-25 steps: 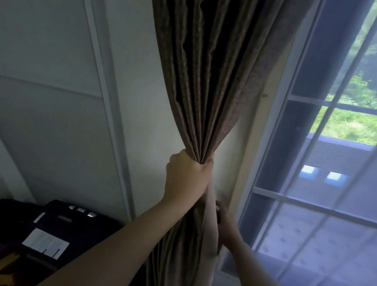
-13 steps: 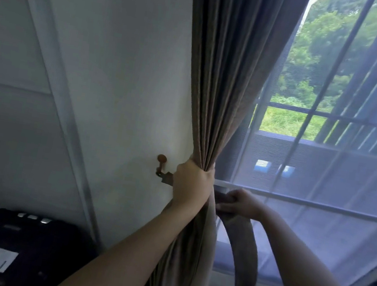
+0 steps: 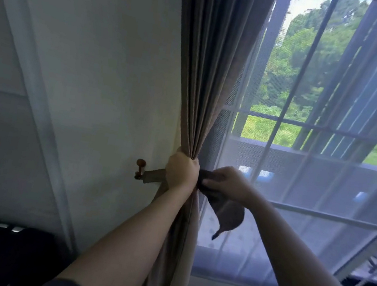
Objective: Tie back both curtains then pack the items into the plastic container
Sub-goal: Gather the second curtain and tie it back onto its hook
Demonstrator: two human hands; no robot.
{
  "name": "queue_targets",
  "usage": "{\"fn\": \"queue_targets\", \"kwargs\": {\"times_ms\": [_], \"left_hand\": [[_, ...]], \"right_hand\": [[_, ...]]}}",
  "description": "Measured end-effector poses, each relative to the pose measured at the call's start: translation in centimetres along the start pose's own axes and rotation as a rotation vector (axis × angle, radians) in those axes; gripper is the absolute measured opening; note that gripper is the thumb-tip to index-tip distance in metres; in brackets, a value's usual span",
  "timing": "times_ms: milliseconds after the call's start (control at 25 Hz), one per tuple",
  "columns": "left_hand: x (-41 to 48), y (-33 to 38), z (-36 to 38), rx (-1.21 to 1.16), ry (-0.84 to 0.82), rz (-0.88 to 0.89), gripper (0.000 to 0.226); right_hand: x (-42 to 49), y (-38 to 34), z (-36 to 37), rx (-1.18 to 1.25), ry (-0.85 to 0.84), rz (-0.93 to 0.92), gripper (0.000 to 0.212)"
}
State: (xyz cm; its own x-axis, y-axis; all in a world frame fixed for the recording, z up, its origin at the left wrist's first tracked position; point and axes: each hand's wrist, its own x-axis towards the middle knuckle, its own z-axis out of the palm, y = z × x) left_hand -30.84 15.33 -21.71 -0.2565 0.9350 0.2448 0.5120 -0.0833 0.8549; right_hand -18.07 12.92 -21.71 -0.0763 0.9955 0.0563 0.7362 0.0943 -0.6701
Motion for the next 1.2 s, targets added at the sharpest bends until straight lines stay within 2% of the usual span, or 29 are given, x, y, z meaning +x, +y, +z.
{"fn": "queue_targets", "kwargs": {"times_ms": [240,400,480,560,720,800,960,1080,1200], "left_hand": [[1.0,0.8,0.5,0.001,-0.141,-0.063,0.037],[2.7,1.2,-0.8,-0.065,-0.329,-0.120,0.053],[3.3,1.4,-1.1,0.045,-0.382,-0.055,0.054],[3.3,1.7,-0.9,0.201,-0.359,0.038,0.046],[3.2,2.5,-0.6,0.420,-0.328,0.158,0.046],[3.4,3.2,-1.1,0.491,-0.365,0.166,0.046],[3.6,4.1,-1.5,0.542,-0.495,0.149,0.025],[4.0,3.8,-1.5,0.415,-0.544,0.087,0.021],[4.2,3.6,-1.8,0.302,-0.578,0.007,0.034]], "right_hand": [[-2.0,0.1,3.2,-0.027,0.107,0.063,0.012],[-3.8,-0.7,4.8,0.107,0.178,0.092,0.032],[-3.9,-0.8,5.2,0.194,0.197,0.121,0.026],[-4.0,-1.1,5.7,0.278,0.236,0.140,0.019],[-4.9,-2.6,8.3,0.485,0.330,0.186,0.023],[-5.4,-3.8,10.0,0.529,0.376,0.206,0.038],[-5.5,-6.2,12.3,0.518,0.456,0.242,0.070],[-4.8,-7.2,13.2,0.574,0.450,0.306,0.079],[-3.9,-7.0,13.8,0.617,0.447,0.316,0.084]]}}
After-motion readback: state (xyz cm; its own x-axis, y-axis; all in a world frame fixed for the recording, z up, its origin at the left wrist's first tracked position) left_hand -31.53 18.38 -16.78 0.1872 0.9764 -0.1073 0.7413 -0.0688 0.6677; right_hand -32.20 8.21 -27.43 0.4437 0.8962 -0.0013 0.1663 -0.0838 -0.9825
